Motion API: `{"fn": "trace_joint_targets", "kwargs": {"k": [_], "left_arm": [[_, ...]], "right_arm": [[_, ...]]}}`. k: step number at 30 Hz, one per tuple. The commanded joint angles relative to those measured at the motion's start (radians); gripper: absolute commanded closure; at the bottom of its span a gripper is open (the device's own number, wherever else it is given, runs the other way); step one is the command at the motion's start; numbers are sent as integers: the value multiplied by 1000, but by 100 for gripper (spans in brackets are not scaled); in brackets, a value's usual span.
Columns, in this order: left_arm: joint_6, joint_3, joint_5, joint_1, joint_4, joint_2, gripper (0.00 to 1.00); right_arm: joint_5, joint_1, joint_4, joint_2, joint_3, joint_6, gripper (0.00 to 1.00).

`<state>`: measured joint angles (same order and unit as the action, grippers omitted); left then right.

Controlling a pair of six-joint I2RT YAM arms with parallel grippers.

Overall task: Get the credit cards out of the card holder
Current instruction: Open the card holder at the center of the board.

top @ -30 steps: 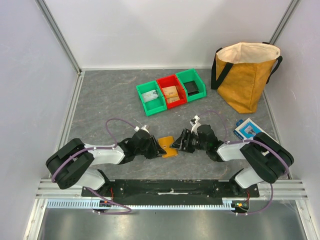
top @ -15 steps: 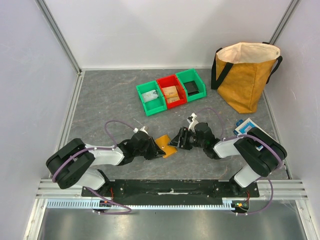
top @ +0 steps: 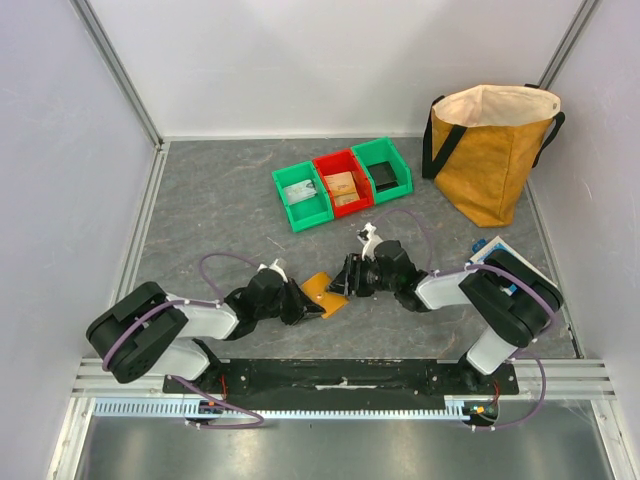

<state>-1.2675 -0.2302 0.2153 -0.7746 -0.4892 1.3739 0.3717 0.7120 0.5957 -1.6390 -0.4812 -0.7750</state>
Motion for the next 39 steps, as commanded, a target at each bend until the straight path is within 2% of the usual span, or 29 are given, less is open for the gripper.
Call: {"fn": "trace_joint_targets", "kwargs": {"k": [1,6,10,11,14,17,20,23,26,28,35,39], "left_arm": [[-1,-3,13,8,0,30,98],[8,9,21,27,3,19,98],[37,6,29,49,32,5,98],[51,2,29,52,46,2,98],[117,-49,23,54,136,-12,90],[210,-116,-29,51,291,-59,72],[302,-193,-141,46,472,-154,59],[381,-283,-243,41,639,-197,55],[427,-365,-284,25,727,-179,51],[439,-403,-297,3,739,-147,42],[447,-555,-424,-121,827,29,40],[451,-604,-484,-172,879,109,44]], "right_arm": [[-63,56,-289,-91,-3,89,39],[-82,60,-301,-87,1,92,67],[-89,61,-303,-58,9,94,98],[-97,61,-303,-47,13,94,100],[-122,63,-306,-6,30,92,100],[-169,66,-329,44,41,88,100],[-226,78,-355,90,44,85,100],[-290,98,-381,126,43,79,100],[-341,113,-396,146,41,63,100],[-366,121,-401,153,39,54,100],[-424,149,-395,165,42,23,100],[-435,156,-386,180,53,17,100]]}}
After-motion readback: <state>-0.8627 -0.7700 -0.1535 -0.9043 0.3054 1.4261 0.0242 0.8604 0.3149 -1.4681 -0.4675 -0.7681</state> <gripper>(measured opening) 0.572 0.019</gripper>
